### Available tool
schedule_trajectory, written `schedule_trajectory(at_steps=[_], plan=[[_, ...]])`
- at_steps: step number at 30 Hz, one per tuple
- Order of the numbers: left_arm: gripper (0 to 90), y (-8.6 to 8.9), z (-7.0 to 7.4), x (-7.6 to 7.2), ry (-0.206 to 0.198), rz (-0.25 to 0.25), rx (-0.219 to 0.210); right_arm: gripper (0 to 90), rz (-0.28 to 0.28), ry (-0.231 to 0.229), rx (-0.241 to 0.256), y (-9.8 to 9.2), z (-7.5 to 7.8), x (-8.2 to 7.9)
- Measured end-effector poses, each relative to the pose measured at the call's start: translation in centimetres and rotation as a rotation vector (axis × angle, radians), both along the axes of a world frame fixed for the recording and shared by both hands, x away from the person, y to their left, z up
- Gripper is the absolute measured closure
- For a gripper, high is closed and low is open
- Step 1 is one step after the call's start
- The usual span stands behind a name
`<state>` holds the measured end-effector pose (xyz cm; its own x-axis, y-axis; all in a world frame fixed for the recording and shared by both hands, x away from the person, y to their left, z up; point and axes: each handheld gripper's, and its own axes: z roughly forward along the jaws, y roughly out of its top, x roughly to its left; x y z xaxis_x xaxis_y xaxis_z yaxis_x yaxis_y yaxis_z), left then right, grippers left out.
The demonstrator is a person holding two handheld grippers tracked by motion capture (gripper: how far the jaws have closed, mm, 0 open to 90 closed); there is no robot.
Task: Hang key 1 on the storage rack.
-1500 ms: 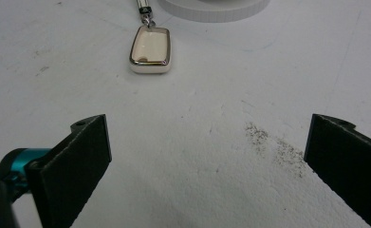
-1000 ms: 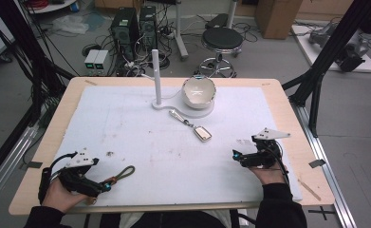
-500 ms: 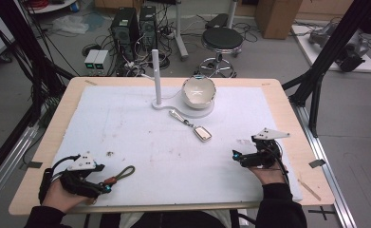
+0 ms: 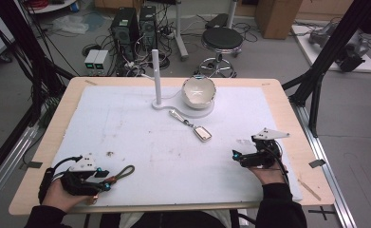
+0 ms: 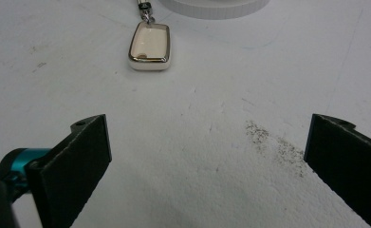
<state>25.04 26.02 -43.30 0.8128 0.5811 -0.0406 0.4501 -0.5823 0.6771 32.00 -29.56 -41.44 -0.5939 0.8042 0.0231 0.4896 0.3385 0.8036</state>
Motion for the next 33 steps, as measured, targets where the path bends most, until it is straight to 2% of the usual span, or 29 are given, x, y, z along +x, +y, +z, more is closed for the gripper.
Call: schedule_trajectory(at_steps=[2, 9, 15, 21, 26, 33], plan=[[67.4, -0.1, -0.1, 0.0, 0.008, -0.007, 0.012, 0.6, -0.001, -0.002, 0.0, 0.0, 0.0, 0.0], [73.2, -0.5, 0.0, -0.1, -0.02, -0.028, 0.027, 0.6, 0.0, -0.005, -0.003, 0.1, 0.0, 0.0], [74.4, -0.6, 0.1, -0.1, -0.027, -0.04, 0.031, 0.6, 0.002, -0.006, -0.005, 0.1, 0.0, 0.0], [74.8, -0.4, 0.3, -0.1, -0.027, -0.033, -0.006, 0.6, 0.002, -0.002, -0.005, 0.1, 0.0, 0.0], [74.9, 0.0, 0.4, 0.2, -0.01, -0.02, -0.035, 0.6, 0.002, -0.003, -0.009, 0.1, 0.0, 0.0], [74.9, 0.8, 0.7, 0.4, -0.028, 0.012, -0.07, 0.6, 0.009, -0.004, -0.028, 0.4, -0.2, 0.0]])
